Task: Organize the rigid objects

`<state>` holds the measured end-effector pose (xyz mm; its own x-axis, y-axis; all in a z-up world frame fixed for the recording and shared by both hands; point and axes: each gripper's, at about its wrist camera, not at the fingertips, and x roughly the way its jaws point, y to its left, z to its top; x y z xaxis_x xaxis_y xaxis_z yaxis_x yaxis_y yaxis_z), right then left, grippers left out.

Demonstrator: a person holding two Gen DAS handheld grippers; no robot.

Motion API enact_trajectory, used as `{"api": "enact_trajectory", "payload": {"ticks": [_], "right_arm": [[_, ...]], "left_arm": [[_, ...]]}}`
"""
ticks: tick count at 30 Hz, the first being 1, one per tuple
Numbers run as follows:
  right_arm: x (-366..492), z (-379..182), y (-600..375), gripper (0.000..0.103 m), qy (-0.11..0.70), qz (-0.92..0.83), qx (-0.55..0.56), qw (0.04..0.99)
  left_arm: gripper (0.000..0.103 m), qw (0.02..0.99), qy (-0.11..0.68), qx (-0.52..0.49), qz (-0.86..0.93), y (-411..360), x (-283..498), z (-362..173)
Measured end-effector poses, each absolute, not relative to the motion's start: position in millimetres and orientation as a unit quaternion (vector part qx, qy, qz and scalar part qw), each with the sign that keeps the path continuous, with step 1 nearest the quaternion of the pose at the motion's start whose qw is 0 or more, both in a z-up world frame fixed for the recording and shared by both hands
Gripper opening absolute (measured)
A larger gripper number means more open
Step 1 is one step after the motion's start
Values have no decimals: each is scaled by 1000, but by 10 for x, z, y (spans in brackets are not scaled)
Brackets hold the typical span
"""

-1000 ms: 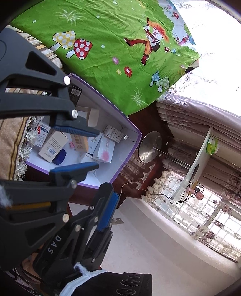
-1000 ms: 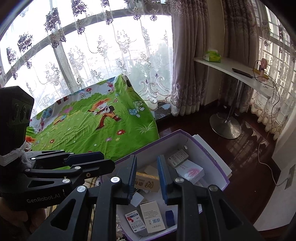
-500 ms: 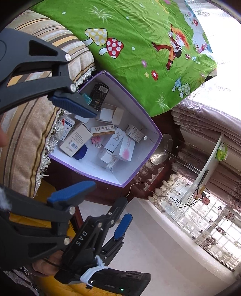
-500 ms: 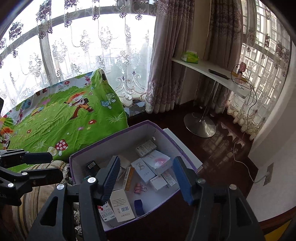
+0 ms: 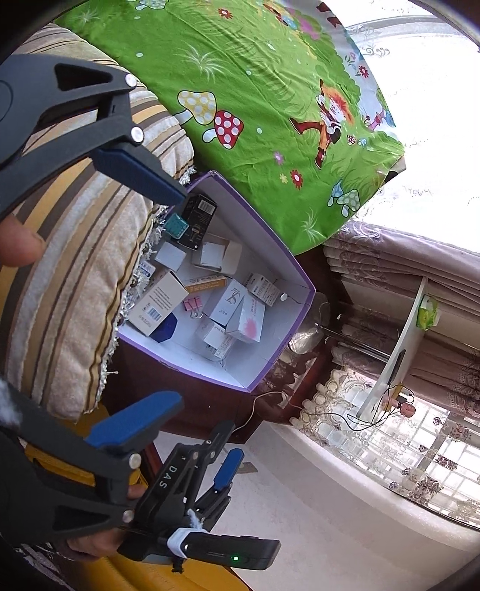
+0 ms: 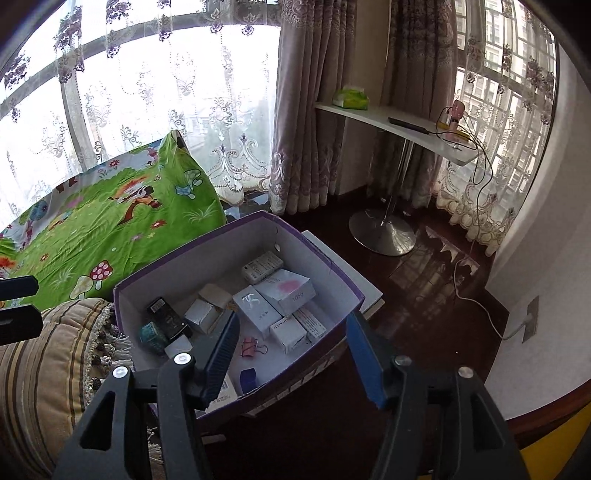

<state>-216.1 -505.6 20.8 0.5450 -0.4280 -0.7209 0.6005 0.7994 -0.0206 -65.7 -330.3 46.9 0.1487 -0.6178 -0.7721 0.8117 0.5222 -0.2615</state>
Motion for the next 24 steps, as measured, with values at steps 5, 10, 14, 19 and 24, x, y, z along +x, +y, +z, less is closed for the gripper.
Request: {"api": "enact_trajectory", "payload": {"ticks": [5,10,14,19,24], "right_arm": [[-2127,208,-5027,61,377,-290,112,873],[-2055,223,-4980,61,385,-289,104,870],[-1964,181,-4912,61,399,-286,94,866],[-1822,90,-4811,61,427,-276,88,857],[-1777,94,-4732,61,438,-282,76,850]], "left_arm": [[102,749,451,94,-477,-3312,-653,466],[102,761,450,98,-456,-3326,-592,403],[102,755,465,86,-453,-3303,-557,283],[102,756,479,96,-437,-3320,-545,162],[102,759,484,99,-424,-3286,-531,112]]}}
